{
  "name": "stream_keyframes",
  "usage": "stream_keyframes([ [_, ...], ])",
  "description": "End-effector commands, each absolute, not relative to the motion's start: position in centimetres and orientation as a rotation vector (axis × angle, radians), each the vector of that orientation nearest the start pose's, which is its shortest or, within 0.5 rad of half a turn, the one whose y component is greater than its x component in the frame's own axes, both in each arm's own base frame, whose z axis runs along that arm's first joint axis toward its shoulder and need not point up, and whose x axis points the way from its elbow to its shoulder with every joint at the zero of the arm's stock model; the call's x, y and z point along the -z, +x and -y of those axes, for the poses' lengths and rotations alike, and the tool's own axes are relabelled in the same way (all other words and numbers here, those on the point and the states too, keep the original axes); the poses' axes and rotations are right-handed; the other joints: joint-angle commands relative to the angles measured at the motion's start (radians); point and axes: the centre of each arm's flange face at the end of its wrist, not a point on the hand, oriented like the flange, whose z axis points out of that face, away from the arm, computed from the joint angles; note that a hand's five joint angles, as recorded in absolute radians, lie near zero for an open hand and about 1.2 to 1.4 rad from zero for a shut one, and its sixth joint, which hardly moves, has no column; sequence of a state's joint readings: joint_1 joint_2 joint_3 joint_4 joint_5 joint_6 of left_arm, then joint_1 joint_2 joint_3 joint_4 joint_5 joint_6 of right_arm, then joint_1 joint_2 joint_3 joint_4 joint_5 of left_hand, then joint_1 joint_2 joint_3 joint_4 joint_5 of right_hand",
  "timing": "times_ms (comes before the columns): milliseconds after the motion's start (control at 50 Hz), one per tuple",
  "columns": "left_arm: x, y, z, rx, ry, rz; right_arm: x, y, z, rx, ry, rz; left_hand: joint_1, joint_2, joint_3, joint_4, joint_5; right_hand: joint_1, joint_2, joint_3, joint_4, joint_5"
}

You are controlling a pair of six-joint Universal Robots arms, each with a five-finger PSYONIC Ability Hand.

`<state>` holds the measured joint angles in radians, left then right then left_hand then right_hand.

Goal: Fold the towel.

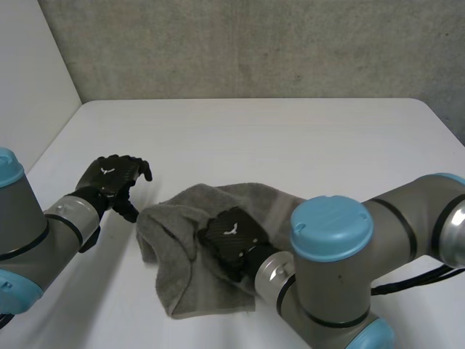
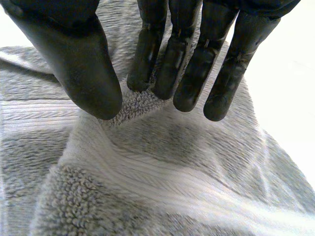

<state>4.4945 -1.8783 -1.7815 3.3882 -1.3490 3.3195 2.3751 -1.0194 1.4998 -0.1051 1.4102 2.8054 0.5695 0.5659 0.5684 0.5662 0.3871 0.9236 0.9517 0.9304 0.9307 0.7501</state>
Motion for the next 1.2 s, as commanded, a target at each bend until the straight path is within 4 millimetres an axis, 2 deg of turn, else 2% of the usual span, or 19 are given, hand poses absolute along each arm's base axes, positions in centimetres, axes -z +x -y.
stream_keyframes([
  [20, -17.2, -21.7, 28.2, 2.012, 0.740, -2.561, -15.8, 35.5, 16.1, 1.445, -1.108, -1.991, 0.070, 0.073, 0.071, 0.073, 0.078, -0.108, -0.136, -0.114, -0.115, -0.109],
  [120, -17.7, -21.8, 28.1, 2.036, 0.743, -2.546, -15.8, 34.6, 16.1, 1.417, -1.048, -2.032, 0.064, 0.067, 0.065, 0.067, 0.072, -0.207, -0.236, -0.214, -0.215, -0.208],
  [220, -18.9, -21.8, 27.8, 2.079, 0.739, -2.517, -15.9, 32.8, 16.8, 1.425, -1.003, -2.092, -0.012, -0.009, -0.011, -0.009, -0.004, -0.395, -0.423, -0.402, -0.402, -0.396],
  [280, -19.3, -21.9, 27.6, 2.098, 0.740, -2.504, -15.8, 32.2, 16.9, 1.419, -0.992, -2.113, -0.027, -0.024, -0.026, -0.024, -0.019, -0.416, -0.444, -0.423, -0.423, -0.417],
  [380, -20.7, -22.0, 26.6, 2.127, 0.747, -2.487, -14.8, 30.5, 16.8, 1.378, -0.963, -2.186, -0.183, -0.179, -0.182, -0.179, -0.175, -0.439, -0.467, -0.446, -0.446, -0.440],
  [460, -21.6, -22.1, 25.9, 2.145, 0.754, -2.481, -14.1, 30.1, 16.3, 1.345, -0.968, -2.208, -0.227, -0.223, -0.226, -0.224, -0.219, -0.478, -0.506, -0.484, -0.485, -0.479],
  [500, -22.3, -22.3, 25.4, 2.172, 0.752, -2.481, -13.7, 29.9, 15.9, 1.322, -0.970, -2.221, -0.332, -0.328, -0.331, -0.329, -0.324, -0.513, -0.541, -0.519, -0.520, -0.514],
  [620, -23.0, -22.5, 24.7, 2.195, 0.726, -2.514, -13.2, 29.9, 15.6, 1.295, -0.961, -2.227, -0.350, -0.347, -0.349, -0.347, -0.342, -0.510, -0.538, -0.517, -0.517, -0.511],
  [780, -24.0, -23.3, 22.4, 2.191, 0.732, -2.609, -12.9, 30.1, 15.3, 1.274, -0.947, -2.228, -0.365, -0.361, -0.364, -0.362, -0.357, -0.495, -0.523, -0.502, -0.502, -0.496],
  [820, -24.1, -23.4, 21.5, 2.181, 0.735, -2.638, -12.9, 30.1, 15.4, 1.284, -0.943, -2.225, -0.365, -0.361, -0.364, -0.362, -0.357, -0.463, -0.491, -0.470, -0.470, -0.464],
  [940, -23.7, -23.3, 20.7, 2.161, 0.705, -2.689, -12.7, 30.4, 15.8, 1.327, -0.948, -2.203, -0.362, -0.358, -0.361, -0.359, -0.354, -0.275, -0.303, -0.282, -0.282, -0.276],
  [980, -23.3, -23.2, 20.5, 2.140, 0.661, -2.728, -12.3, 30.7, 16.3, 1.356, -0.952, -2.186, -0.362, -0.358, -0.361, -0.359, -0.354, -0.044, -0.072, -0.051, -0.051, -0.045],
  [1000, -23.3, -23.2, 20.5, 2.140, 0.660, -2.728, -12.3, 30.7, 16.3, 1.356, -0.952, -2.185, -0.362, -0.358, -0.361, -0.359, -0.354, -0.043, -0.071, -0.050, -0.050, -0.044],
  [1060, -22.6, -23.3, 20.5, 2.108, 0.584, -2.775, -11.9, 30.8, 17.3, 1.401, -0.980, -2.178, -0.362, -0.358, -0.361, -0.359, -0.354, 0.334, 0.306, 0.328, 0.327, 0.333],
  [1080, -22.6, -23.3, 20.5, 2.107, 0.584, -2.775, -11.9, 30.8, 17.3, 1.402, -0.980, -2.178, -0.362, -0.358, -0.361, -0.359, -0.354, 0.336, 0.308, 0.329, 0.329, 0.335],
  [1100, -22.2, -23.3, 20.5, 2.087, 0.570, -2.793, -12.0, 30.7, 17.4, 1.422, -1.004, -2.173, -0.362, -0.358, -0.361, -0.359, -0.354, 0.471, 0.443, 0.464, 0.464, 0.470],
  [1180, -21.3, -23.8, 20.3, 2.038, 0.572, -2.846, -12.6, 30.1, 18.4, 1.481, -1.007, -2.188, -0.365, -0.361, -0.364, -0.362, -0.357, 0.473, 0.445, 0.466, 0.466, 0.472],
  [1200, -21.0, -24.1, 20.2, 2.025, 0.579, -2.867, -13.4, 29.7, 19.1, 1.524, -0.991, -2.192, -0.365, -0.361, -0.364, -0.362, -0.357, 0.473, 0.445, 0.466, 0.466, 0.472],
])
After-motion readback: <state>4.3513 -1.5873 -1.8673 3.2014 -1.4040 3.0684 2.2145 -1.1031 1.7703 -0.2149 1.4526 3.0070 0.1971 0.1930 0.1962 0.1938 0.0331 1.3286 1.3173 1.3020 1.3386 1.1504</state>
